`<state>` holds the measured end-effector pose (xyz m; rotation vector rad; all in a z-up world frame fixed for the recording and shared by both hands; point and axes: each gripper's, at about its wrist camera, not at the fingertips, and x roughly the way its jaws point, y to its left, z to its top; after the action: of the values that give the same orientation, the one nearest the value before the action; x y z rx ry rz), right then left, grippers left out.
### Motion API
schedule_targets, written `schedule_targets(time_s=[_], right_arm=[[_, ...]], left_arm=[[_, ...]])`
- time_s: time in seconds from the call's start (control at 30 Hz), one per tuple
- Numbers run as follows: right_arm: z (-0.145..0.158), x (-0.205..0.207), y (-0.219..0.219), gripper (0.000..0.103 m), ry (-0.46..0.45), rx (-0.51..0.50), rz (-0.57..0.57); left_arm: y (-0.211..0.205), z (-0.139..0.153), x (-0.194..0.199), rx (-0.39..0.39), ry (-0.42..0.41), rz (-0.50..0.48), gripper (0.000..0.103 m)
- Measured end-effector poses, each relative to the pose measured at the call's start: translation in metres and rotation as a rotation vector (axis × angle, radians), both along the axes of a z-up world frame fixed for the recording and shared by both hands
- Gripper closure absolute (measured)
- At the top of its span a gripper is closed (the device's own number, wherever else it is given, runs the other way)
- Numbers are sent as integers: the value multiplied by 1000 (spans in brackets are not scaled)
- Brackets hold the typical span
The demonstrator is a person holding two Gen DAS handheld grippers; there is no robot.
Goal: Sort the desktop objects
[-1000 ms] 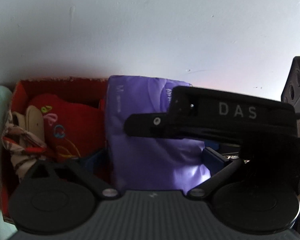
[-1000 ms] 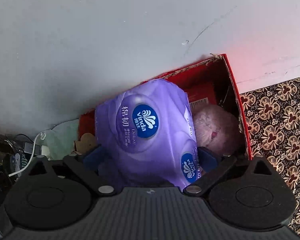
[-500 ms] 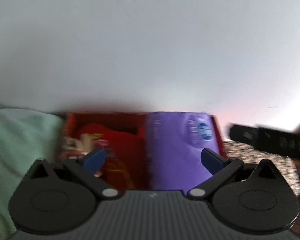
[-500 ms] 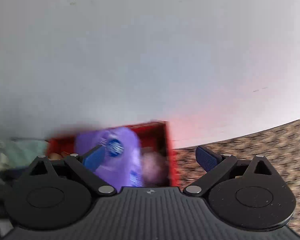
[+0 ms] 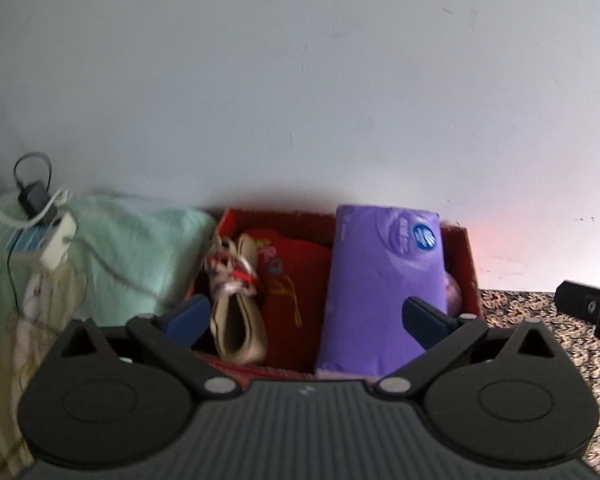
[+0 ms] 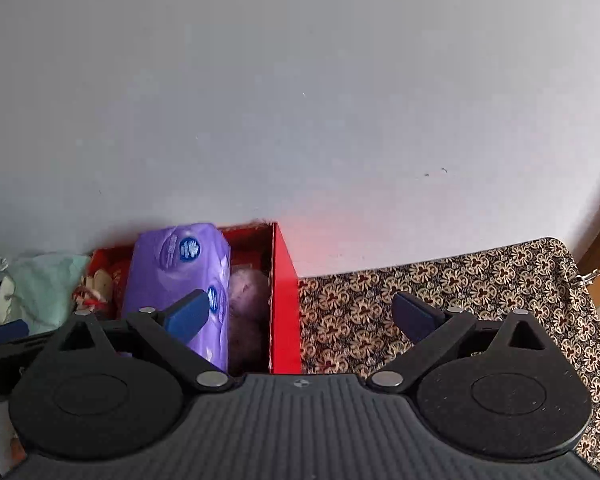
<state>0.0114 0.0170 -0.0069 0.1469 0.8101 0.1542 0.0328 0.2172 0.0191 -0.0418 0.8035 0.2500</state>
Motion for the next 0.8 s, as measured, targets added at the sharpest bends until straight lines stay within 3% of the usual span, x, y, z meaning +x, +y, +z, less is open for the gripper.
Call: schedule_targets(time_s=[0.4, 0.57, 0.8], right_arm=[[-16, -30, 3, 3, 8, -17, 140], [-16, -29, 13, 3, 8, -6, 136], [-10, -22, 43, 3, -11, 10, 107]], left_arm=[[-35, 9, -48, 41, 46, 107, 1], [-28, 12, -52, 97, 35, 121, 1], [-1, 20, -44, 93, 38, 66, 1]])
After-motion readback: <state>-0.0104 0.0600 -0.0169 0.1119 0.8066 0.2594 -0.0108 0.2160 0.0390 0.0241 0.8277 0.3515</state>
